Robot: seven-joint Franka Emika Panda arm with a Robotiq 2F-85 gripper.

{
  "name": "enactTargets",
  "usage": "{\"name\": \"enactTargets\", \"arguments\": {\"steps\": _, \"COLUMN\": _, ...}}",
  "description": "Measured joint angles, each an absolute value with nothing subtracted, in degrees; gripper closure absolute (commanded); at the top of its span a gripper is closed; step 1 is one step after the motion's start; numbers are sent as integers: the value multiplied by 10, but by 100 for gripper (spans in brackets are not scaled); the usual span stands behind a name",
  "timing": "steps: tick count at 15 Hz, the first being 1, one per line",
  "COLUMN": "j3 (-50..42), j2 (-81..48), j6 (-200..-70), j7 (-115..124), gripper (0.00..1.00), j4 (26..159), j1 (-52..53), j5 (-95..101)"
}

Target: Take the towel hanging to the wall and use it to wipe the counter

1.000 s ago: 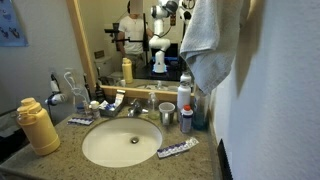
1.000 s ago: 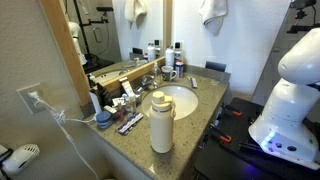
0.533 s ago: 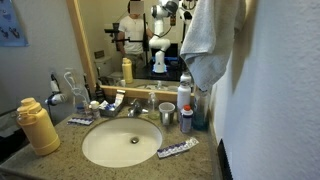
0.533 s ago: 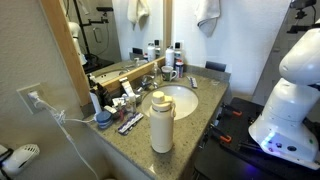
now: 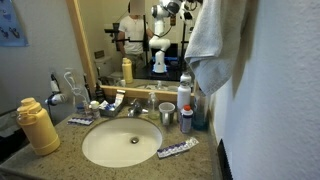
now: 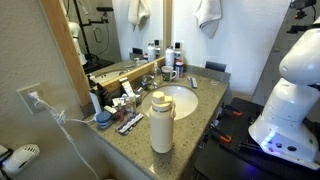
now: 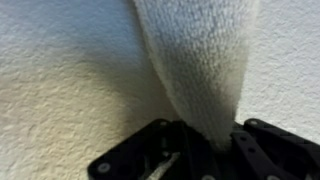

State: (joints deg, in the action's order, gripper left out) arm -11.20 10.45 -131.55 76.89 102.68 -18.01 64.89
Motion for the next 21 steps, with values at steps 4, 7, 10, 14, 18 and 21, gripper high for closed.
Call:
{"name": "enactTargets", "arguments": {"steps": 4, "j3": -114, "j2": 99, "j6": -1315, "j7": 769, "gripper": 97, "j4": 1014, "j1": -180, "j5": 648}}
{"name": "enactTargets", "arguments": {"steps": 7, "j3": -115, "j2": 96, "j6": -1315, "j7": 769, "gripper": 97, "j4": 1009, "j1": -180, "j5": 643}}
{"name": "enactTargets", "arguments": {"steps": 10, "j3": -120, "j2": 92, "j6": -1314, "j7": 769, "gripper": 97, "j4": 1009, "j1": -180, "j5": 638}}
{"name": "enactTargets", "arguments": {"steps": 14, "j3": -126, "j2": 86, "j6": -1314, "j7": 769, "gripper": 97, "j4": 1009, "j1": -180, "j5": 636}}
{"name": "enactTargets", "arguments": {"steps": 18, "j3": -126, "j2": 85, "j6": -1314, "j7": 769, "gripper": 97, "j4": 1010, "j1": -179, "j5": 635}}
{"name": "enactTargets", "arguments": {"steps": 21, "j3": -127, "j2": 85, "j6": -1314, "j7": 769, "gripper": 97, "j4": 1012, "j1": -179, "j5": 635}}
